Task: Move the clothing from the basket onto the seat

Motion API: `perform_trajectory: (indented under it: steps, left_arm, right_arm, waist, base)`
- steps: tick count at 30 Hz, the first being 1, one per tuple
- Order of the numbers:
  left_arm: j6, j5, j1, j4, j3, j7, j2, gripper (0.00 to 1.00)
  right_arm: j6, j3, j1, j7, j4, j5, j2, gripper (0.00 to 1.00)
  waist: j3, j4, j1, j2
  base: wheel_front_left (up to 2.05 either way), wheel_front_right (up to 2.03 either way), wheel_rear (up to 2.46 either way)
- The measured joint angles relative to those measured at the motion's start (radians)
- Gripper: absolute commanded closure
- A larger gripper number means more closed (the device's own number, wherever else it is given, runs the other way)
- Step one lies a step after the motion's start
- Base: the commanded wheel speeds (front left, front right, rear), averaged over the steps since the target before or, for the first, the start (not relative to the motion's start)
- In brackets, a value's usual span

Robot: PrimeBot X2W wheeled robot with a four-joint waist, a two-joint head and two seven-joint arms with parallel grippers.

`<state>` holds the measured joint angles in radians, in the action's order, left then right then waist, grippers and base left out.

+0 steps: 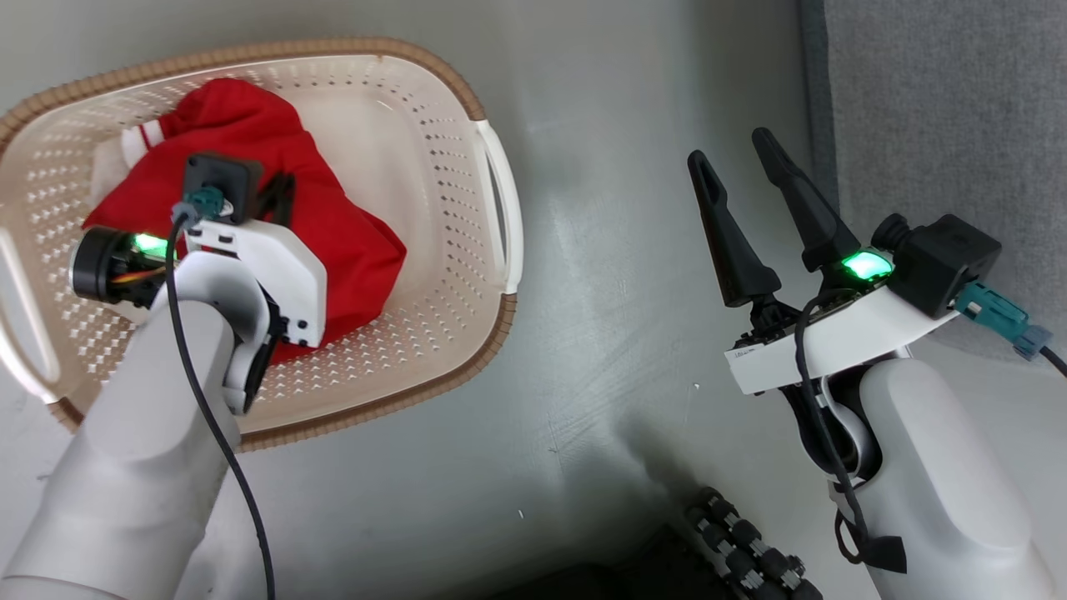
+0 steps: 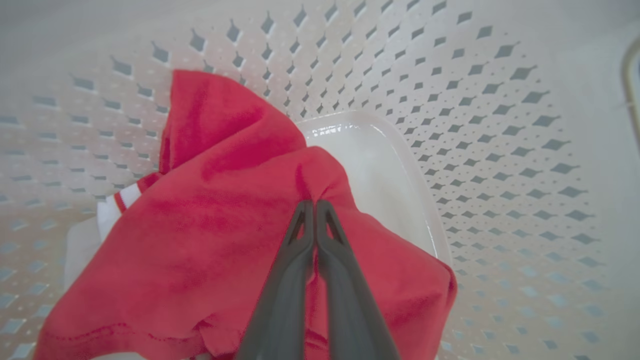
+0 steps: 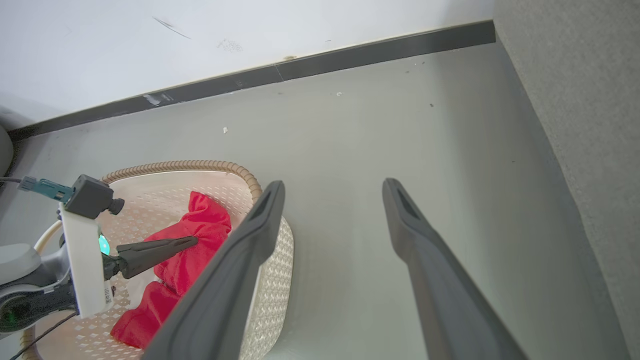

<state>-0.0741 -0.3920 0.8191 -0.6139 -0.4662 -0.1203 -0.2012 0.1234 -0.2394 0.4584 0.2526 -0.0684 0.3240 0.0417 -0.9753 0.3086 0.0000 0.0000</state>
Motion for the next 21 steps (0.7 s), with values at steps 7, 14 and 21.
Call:
perform_trajectory:
  steps: [7, 14, 21]
  left_arm:
    - [0.024, -0.014, -0.046, 0.006, 0.003, 0.082, 0.022, 1.0]
    - [0.043, -0.042, -0.074, 0.009, 0.004, 0.145, 0.052, 1.0]
    - [0.069, -0.054, -0.096, 0.009, 0.0, 0.197, 0.077, 1.0]
  right_arm:
    - [0.0, 0.013, 0.004, 0.003, -0.02, -0.02, 0.0, 0.0]
    - [0.0, 0.052, 0.003, 0.003, -0.04, -0.062, 0.002, 0.0]
    - [0.0, 0.085, -0.002, 0.003, -0.052, -0.087, 0.002, 0.0]
  waist:
    - [0.043, -0.042, 0.0, 0.0]
    - [0.099, -0.085, 0.0001, 0.0]
    - [0.167, -0.125, 0.0, 0.0]
  base:
    - [0.0, 0.0, 0.0]
    - [0.0, 0.0, 0.0]
    - [0.0, 0.0, 0.0]
